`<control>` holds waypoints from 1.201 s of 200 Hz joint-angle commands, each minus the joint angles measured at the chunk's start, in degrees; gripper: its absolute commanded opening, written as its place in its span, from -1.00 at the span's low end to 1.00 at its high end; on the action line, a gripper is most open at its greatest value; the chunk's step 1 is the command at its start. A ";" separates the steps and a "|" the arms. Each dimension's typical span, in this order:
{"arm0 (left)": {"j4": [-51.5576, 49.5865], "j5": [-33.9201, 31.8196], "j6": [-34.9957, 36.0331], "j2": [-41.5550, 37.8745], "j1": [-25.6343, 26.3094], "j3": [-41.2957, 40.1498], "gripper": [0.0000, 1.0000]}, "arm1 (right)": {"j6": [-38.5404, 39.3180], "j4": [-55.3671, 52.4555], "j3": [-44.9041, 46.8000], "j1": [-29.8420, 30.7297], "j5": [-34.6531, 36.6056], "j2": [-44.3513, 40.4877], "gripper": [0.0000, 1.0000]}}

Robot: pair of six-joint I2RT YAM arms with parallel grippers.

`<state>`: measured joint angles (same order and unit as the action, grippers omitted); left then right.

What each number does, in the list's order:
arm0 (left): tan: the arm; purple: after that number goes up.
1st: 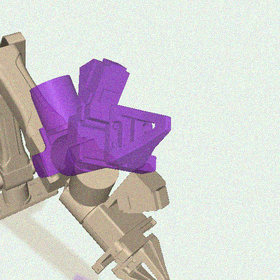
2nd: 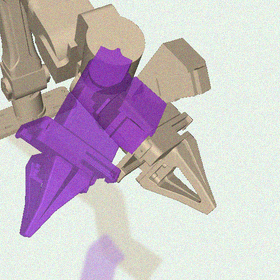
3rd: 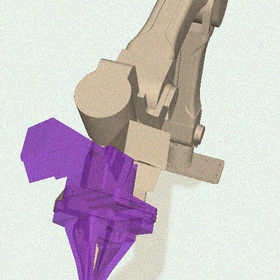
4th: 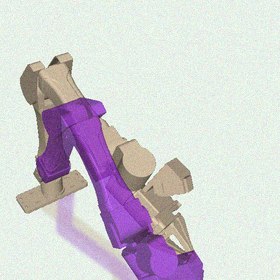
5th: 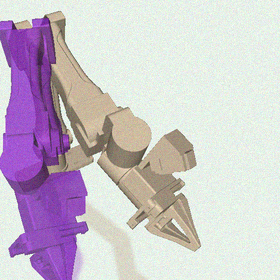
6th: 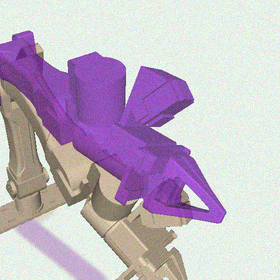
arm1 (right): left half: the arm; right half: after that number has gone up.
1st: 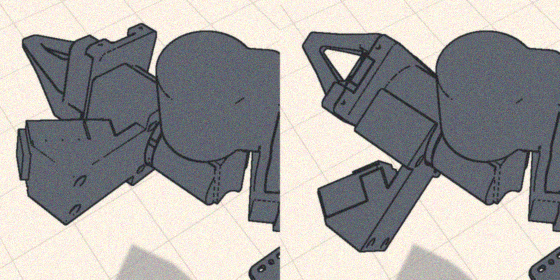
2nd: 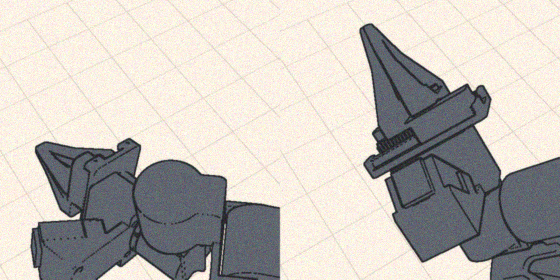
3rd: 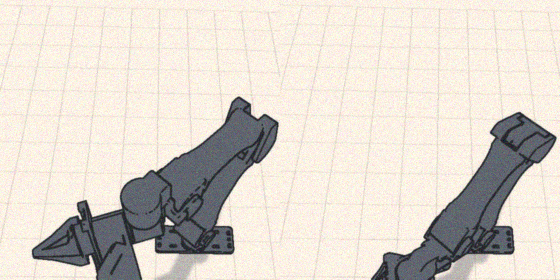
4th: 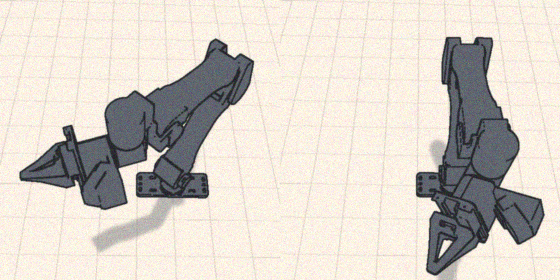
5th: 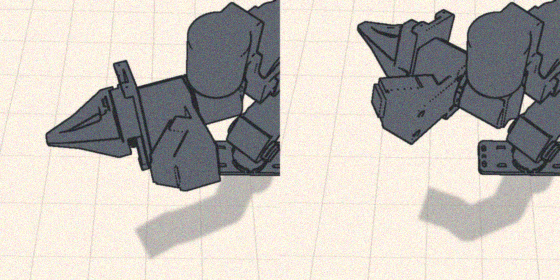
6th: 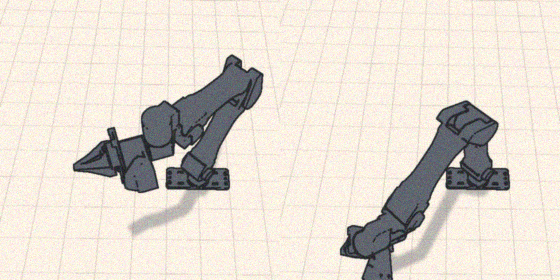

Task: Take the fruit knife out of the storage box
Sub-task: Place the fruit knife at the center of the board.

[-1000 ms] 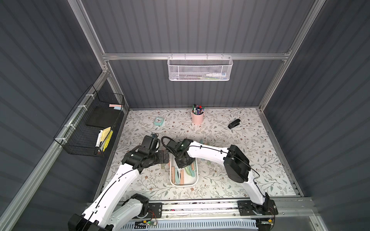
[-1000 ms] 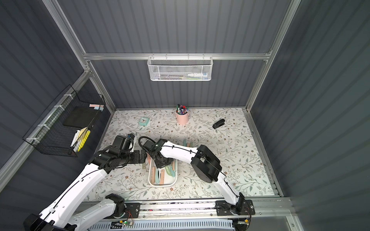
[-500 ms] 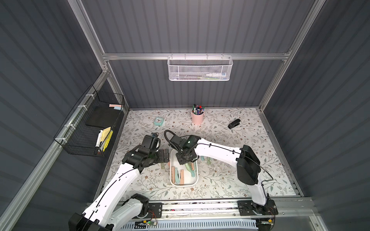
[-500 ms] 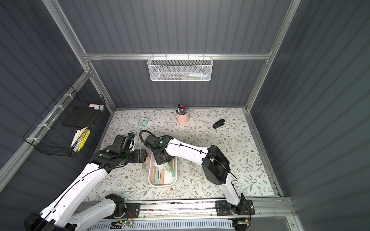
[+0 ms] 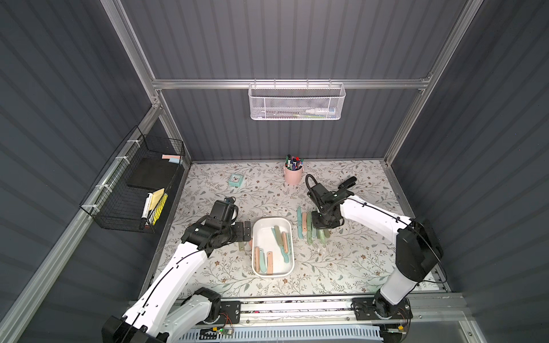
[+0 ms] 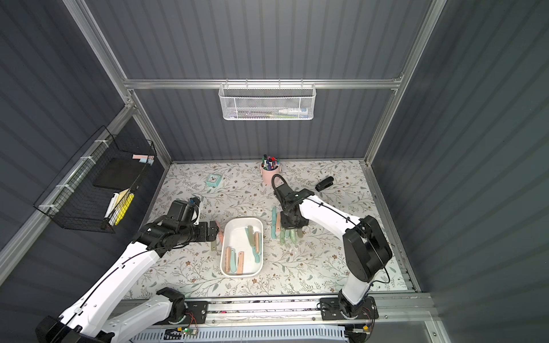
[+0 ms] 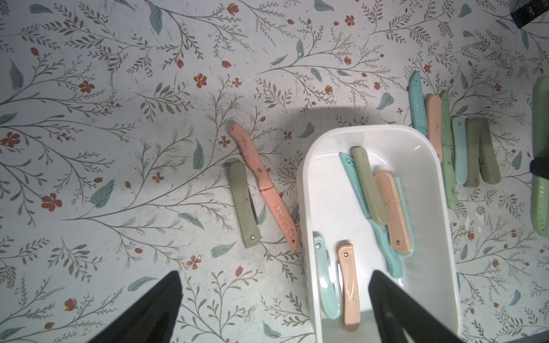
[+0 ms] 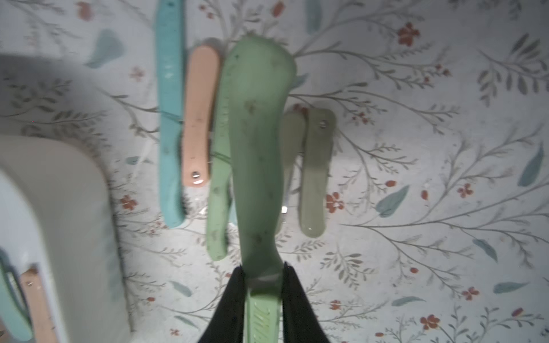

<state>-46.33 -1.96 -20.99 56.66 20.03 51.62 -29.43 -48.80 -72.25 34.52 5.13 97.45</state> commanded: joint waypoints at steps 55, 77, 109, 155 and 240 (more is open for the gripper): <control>0.30 1.06 -0.45 0.24 -0.26 -0.30 0.99 | 8.57 3.82 3.41 -12.06 -1.59 7.05 -0.58; 0.29 0.99 -0.45 0.24 -0.26 -0.21 0.99 | 9.45 4.71 2.74 -12.48 -3.21 9.25 -0.58; 0.25 0.99 -0.50 0.45 -0.26 -0.15 0.99 | 10.31 5.46 1.87 -12.46 -5.95 11.22 -0.58; 0.30 0.86 -0.46 0.45 -0.26 -0.20 0.99 | 11.32 6.18 1.09 -12.40 -9.51 12.61 -0.56; 0.22 0.81 -0.45 0.55 -0.30 -0.20 0.99 | 10.73 4.93 0.83 -12.37 -7.89 9.34 -0.39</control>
<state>-46.30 -1.52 -20.97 57.04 20.03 51.62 -18.83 -42.87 -70.74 21.91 -3.33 108.57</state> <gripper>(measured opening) 0.994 0.298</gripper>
